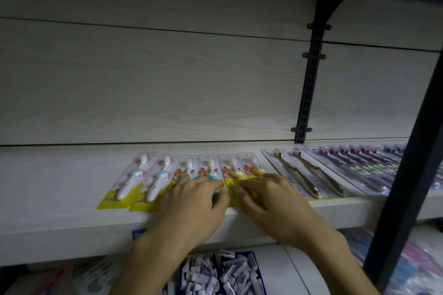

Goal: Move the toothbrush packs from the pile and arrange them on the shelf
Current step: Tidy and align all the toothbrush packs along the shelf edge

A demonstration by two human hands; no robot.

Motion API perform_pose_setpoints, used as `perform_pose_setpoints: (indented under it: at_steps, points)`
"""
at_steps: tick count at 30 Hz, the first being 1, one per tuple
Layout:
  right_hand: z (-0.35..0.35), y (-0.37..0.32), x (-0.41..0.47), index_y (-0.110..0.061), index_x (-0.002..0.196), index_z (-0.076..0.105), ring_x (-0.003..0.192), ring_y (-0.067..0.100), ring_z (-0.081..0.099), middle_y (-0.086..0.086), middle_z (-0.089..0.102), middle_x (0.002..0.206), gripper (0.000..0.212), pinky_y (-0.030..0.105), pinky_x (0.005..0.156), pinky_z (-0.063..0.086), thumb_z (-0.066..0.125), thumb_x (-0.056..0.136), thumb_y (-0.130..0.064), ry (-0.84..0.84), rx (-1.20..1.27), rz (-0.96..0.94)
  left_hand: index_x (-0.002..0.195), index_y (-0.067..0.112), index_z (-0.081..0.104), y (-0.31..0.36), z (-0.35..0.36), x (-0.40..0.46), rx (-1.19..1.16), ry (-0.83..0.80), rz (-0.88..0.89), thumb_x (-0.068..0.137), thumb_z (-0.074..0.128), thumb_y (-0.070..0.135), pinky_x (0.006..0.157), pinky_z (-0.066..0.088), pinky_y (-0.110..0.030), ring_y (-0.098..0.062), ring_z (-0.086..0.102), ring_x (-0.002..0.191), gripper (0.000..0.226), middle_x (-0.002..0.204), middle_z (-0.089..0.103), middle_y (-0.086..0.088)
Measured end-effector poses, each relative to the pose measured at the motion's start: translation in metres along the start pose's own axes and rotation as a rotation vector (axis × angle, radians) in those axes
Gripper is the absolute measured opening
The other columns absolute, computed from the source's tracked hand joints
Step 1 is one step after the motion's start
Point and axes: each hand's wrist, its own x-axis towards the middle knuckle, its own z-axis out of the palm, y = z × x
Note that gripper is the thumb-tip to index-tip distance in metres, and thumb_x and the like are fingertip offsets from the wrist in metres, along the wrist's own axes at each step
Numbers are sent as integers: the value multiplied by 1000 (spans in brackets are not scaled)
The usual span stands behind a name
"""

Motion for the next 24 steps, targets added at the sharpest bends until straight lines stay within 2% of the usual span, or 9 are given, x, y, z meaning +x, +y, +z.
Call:
perform_pose_setpoints:
  at_steps: [3, 7, 10, 13, 15, 17, 19, 21, 24]
  points:
    - [0, -2, -3, -22, 114, 61, 112, 19, 50, -6, 65, 115, 37, 33, 92, 40, 36, 97, -43, -4, -39, 11, 131, 37, 51, 1, 1, -2, 0, 12, -6, 95, 30, 46, 102, 38, -32, -13, 42, 125, 42, 132, 54, 16]
    - [0, -5, -4, -25, 120, 59, 115, 17, 48, -8, 63, 122, 38, 25, 94, 32, 33, 98, -44, -19, -53, -3, 132, 36, 50, 1, 1, -3, -23, 15, -2, 96, 31, 47, 102, 37, -30, -12, 42, 126, 42, 133, 54, 15]
    - [-3, -3, -4, -24, 117, 60, 115, 16, 47, -9, 63, 121, 39, 27, 95, 35, 32, 98, -46, -21, -42, -2, 132, 36, 51, 2, -1, -3, -45, 19, -1, 96, 33, 48, 100, 38, -28, -9, 43, 124, 42, 132, 55, 15]
    - [-2, 0, -1, -26, 112, 62, 111, 17, 50, -7, 63, 117, 39, 27, 95, 37, 31, 98, -46, -35, -7, 3, 127, 37, 55, 2, -4, -4, -65, 25, -1, 96, 34, 50, 93, 41, -26, -7, 47, 115, 40, 124, 59, 14]
    - [0, 2, 3, -32, 120, 60, 115, 20, 49, -7, 60, 121, 41, 33, 98, 39, 30, 96, -49, -26, 12, 18, 117, 36, 60, 3, -5, -3, -77, 37, 0, 95, 35, 51, 89, 46, -28, -8, 52, 106, 37, 114, 62, 13]
    - [0, 3, 6, -36, 131, 53, 126, 21, 42, -5, 53, 134, 42, 34, 105, 34, 32, 97, -50, -37, -1, 43, 111, 34, 61, 5, -5, -2, -72, 50, -1, 94, 36, 51, 83, 47, -29, -8, 53, 99, 35, 108, 63, 12]
    - [1, 3, 9, -36, 135, 49, 132, 19, 37, -2, 49, 141, 43, 33, 110, 25, 32, 98, -50, -57, -10, 51, 112, 34, 61, 7, -5, -1, -57, 65, -7, 94, 36, 52, 81, 44, -27, -8, 52, 100, 35, 109, 62, 13]
    - [3, 5, 9, -35, 133, 50, 129, 20, 43, -1, 55, 135, 45, 35, 108, 33, 31, 97, -52, -56, 12, 56, 115, 34, 59, 8, -3, -1, -58, 69, -8, 94, 37, 52, 83, 43, -26, -7, 51, 104, 35, 113, 60, 13]
    - [7, 7, 9, -34, 129, 54, 116, 21, 52, -2, 63, 121, 47, 41, 94, 46, 31, 94, -55, -48, 15, 70, 118, 34, 58, 9, -3, -1, -59, 66, -10, 94, 36, 53, 87, 42, -26, -8, 49, 108, 38, 117, 59, 13]
